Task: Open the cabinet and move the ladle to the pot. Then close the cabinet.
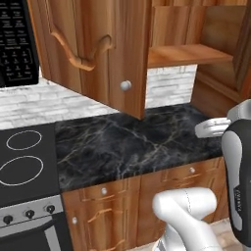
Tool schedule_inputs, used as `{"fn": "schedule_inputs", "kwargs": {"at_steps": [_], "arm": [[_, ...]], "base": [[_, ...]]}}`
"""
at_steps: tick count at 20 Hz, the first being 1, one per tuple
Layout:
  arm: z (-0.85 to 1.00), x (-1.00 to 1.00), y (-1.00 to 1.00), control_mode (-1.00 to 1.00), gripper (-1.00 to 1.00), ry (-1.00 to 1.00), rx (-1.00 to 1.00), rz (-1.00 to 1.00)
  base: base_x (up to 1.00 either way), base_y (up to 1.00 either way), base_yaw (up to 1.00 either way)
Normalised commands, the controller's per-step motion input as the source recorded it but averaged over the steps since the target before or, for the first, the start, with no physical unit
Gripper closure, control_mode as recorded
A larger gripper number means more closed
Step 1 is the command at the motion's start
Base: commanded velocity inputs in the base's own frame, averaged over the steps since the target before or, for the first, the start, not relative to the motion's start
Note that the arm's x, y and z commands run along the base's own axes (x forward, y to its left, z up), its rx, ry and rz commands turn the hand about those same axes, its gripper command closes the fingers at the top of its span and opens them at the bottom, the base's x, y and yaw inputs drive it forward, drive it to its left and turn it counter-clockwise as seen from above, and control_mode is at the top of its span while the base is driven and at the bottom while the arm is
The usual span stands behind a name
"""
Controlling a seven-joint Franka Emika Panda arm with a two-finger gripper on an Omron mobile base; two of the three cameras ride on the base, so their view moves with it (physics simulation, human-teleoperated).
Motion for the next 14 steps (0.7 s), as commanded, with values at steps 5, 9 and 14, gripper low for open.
{"fn": "schedule_inputs", "kwargs": {"at_steps": [5, 9, 14], "arm": [[0.0, 0.0, 0.0, 1.0, -1.0, 0.0, 0.0, 0.0], [0.0, 0.0, 0.0, 1.0, -1.0, 0.0, 0.0, 0.0], [0.0, 0.0, 0.0, 1.0, -1.0, 0.0, 0.0, 0.0]], "base": [[0.51, 0.0, -0.03], [0.59, 0.0, -0.01], [0.43, -0.02, 0.0]]}}
